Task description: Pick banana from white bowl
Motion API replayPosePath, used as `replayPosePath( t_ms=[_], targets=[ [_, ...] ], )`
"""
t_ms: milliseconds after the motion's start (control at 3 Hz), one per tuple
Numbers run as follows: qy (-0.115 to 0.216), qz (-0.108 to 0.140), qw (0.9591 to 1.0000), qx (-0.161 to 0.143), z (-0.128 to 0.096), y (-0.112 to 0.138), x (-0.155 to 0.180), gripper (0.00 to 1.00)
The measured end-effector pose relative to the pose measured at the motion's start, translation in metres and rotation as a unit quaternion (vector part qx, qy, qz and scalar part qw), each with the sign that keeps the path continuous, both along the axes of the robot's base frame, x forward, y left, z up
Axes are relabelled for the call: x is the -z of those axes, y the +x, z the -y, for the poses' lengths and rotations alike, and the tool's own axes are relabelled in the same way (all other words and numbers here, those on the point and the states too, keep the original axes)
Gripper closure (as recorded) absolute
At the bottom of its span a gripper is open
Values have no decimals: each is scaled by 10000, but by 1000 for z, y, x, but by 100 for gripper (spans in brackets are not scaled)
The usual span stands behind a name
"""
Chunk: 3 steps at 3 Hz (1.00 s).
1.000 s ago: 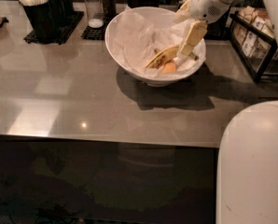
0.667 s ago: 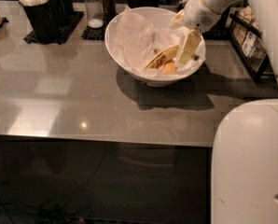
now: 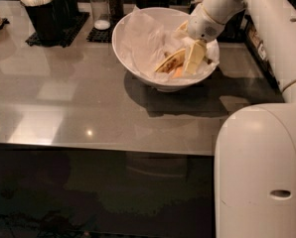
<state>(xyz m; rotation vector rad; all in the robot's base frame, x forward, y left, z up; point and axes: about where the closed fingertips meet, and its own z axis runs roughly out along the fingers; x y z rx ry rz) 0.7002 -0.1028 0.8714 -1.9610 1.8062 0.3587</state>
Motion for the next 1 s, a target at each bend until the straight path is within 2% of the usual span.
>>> replayPosePath(
  t_ms=[333, 1000],
  targets=[
    [-16, -98, 10000, 0, -1, 1, 10, 23],
    [-22, -201, 9998, 37, 4, -3, 14, 69]
  ],
)
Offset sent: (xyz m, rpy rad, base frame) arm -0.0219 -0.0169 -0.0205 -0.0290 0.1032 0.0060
